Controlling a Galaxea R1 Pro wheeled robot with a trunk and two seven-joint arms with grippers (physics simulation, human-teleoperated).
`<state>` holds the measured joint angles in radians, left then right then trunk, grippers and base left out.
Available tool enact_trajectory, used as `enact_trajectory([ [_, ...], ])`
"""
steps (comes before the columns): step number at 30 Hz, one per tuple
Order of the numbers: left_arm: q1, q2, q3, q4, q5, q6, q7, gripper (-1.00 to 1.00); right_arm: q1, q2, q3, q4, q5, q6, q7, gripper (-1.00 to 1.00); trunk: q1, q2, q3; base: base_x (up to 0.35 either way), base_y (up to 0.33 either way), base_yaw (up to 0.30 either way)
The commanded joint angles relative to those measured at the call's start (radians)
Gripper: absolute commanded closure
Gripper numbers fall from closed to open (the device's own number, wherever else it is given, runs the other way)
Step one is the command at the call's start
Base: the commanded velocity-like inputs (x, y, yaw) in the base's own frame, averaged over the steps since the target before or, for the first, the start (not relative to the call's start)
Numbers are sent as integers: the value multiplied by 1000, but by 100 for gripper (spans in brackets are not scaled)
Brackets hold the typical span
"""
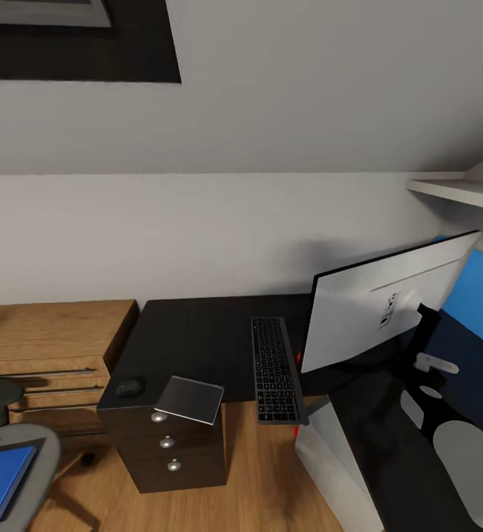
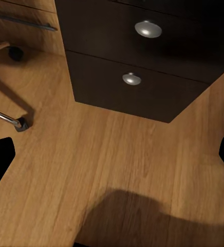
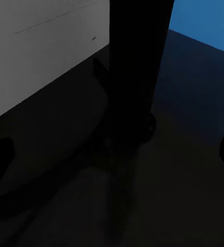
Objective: In the bedroom, organize the workspace by keeping the computer under the desk, ensuring the monitor is on the desk, placing the keyboard on the desk next to the monitor, placing the mouse on the desk next to the keyboard, moving the folder from the swivel chair onto the desk next to the mouse, stacking the notebook on top of the folder with the pen on top of the notebook, and positioning the swivel chair next to the desk.
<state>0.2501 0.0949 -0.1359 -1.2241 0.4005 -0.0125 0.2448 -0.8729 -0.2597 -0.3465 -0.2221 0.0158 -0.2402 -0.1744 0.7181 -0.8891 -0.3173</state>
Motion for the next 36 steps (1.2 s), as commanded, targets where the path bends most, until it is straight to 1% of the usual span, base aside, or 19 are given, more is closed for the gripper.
enact_trajectory([
  [1, 0, 1, -4, -2, 9, -1, 7, -100, -1, 0, -2, 1, 2, -4, -2, -100, 0, -1, -1, 0, 0, 0],
  [10, 0, 2, 1, 0, 9, -3, 9, -100, 0, 0, -2, 2, 2, -4, -3, -100, 0, -1, -1, 4, 0, 0],
  [19, 0, 2, 2, 0, 9, -3, 12, -100, 0, 0, -2, 4, 3, -4, -6, -100, 0, -1, -1, 154, -19, 0],
  [36, 0, 2, 2, 4, 11, -3, 10, -100, 0, -1, -2, 4, 2, -5, -8, -100, 0, -1, -1, 35, -44, 0],
])
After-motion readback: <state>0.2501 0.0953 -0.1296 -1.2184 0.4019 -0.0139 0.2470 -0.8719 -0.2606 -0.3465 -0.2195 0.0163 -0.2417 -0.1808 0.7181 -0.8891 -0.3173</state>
